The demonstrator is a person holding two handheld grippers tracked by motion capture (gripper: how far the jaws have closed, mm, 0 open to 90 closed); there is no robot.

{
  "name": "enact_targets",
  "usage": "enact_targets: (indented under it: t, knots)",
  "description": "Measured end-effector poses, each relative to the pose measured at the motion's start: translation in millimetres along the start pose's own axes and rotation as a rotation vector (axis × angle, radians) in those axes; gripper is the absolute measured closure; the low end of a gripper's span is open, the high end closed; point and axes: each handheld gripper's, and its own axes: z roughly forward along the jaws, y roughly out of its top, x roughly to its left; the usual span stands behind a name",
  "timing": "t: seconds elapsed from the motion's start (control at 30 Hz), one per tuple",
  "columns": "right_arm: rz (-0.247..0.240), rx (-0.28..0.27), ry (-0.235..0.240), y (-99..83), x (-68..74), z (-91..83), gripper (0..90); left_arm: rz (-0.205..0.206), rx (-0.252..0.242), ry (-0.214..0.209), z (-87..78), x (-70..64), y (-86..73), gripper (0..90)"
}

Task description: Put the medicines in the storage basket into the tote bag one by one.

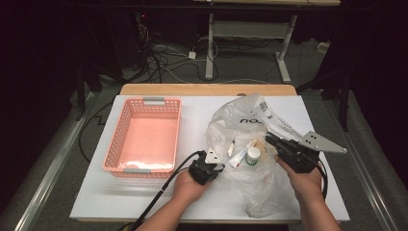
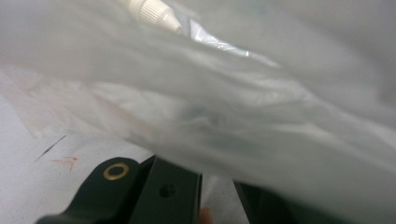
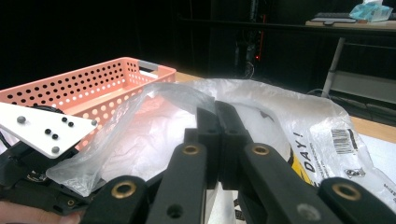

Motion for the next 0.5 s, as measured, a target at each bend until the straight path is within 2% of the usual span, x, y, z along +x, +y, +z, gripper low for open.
enact_targets:
  t: [0.23, 0.5]
  knots:
    - [-0.004, 0.005, -0.006, -2.1, -0.1, -2.4, 90.0, -0.039, -0.135, -0.014, -11.7, 4.2, -8.4, 88.6]
    - [-0.01, 0.014, -0.007, -6.0, 2.9, 1.1, 90.0, 0.023, -0.205, 0.014, -17.8, -3.1, -13.2, 88.5]
